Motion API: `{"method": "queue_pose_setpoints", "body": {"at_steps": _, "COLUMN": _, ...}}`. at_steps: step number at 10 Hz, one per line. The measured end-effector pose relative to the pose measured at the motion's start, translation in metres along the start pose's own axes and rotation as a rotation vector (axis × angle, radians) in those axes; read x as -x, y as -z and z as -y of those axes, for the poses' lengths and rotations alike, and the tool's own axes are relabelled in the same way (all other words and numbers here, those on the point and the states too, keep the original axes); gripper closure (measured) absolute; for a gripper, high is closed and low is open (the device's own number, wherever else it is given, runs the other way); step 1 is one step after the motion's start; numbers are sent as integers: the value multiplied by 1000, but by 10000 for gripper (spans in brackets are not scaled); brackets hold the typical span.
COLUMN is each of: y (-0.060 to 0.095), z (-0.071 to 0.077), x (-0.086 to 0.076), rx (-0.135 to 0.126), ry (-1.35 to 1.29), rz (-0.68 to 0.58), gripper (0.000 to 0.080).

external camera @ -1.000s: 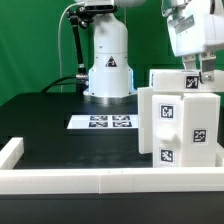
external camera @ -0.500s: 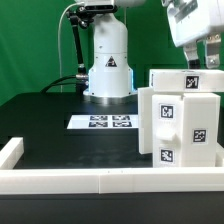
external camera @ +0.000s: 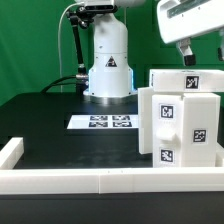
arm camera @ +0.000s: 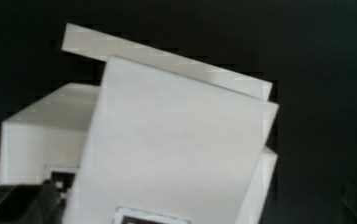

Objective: Assemble cabinet

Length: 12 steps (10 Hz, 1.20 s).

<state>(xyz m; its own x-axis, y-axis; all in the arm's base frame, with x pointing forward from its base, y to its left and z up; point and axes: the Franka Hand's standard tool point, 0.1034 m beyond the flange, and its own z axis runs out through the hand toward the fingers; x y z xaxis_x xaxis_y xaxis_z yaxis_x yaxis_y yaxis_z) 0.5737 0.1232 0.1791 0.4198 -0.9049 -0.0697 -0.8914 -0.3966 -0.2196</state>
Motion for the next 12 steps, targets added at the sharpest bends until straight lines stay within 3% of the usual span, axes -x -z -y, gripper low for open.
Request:
{"method": "queue_pose_setpoints", "body": {"at_steps": 1, "y": -1, "z": 0, "x": 3, "rx": 3, "ry": 133, "rz": -2, "gripper": 3}}
{"method": "queue_pose_setpoints", "body": {"at_steps": 3, "y": -1, "z": 4, "x": 3, "rx": 36, "ry": 417, "rz": 25, "gripper": 3}}
{"method": "queue_pose_setpoints", "body": {"at_steps": 7, "y": -2, "z": 4, "x": 2, "rx": 32, "ry": 650, "rz": 22, "gripper": 3}}
{"method": "queue_pose_setpoints", "body": {"at_steps": 9, "y": -2, "z": 4, "x": -6, "rx": 10, "ry": 993, "rz": -3, "gripper": 3}}
{"method": "queue_pose_setpoints", "body": {"at_steps": 12, "y": 2, "z": 4, "x": -11, "rx": 31, "ry": 1278, "rz": 10, "gripper": 3}}
